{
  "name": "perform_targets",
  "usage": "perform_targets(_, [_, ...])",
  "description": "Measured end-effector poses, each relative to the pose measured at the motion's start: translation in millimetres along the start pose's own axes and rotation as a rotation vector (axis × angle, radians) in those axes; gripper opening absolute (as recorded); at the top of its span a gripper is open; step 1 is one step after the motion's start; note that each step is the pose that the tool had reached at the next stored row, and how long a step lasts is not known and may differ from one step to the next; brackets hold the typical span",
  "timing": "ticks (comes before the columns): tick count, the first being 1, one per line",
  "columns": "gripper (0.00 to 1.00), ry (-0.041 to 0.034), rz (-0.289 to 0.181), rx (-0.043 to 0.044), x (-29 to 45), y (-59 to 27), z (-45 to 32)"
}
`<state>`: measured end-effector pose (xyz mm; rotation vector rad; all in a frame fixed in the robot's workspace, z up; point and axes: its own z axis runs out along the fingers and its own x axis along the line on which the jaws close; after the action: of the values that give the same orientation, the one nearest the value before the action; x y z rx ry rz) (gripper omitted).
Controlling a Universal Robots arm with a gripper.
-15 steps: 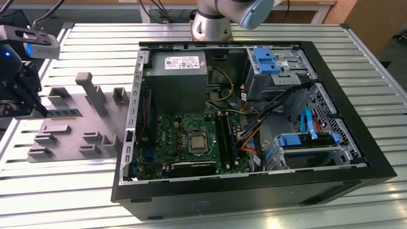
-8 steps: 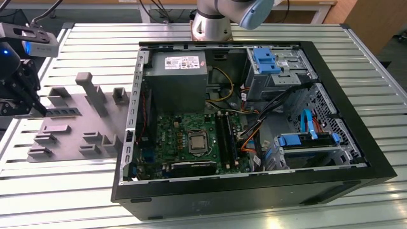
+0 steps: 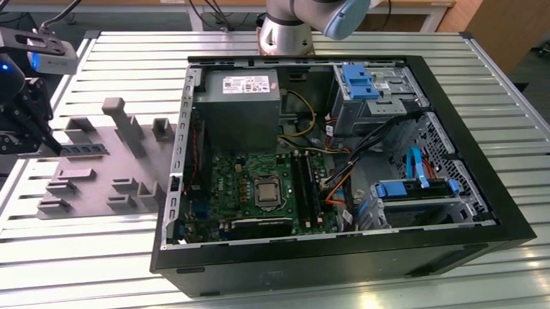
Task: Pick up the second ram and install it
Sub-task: 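Pick up the second ram and move it above second insertion slot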
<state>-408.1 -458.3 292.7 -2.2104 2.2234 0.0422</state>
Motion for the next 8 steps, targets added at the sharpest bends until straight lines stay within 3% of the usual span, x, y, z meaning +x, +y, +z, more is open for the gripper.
perform_targets(8, [0.14,0.0,0.0,-0.0001,-0.1,0.1,-4.3])
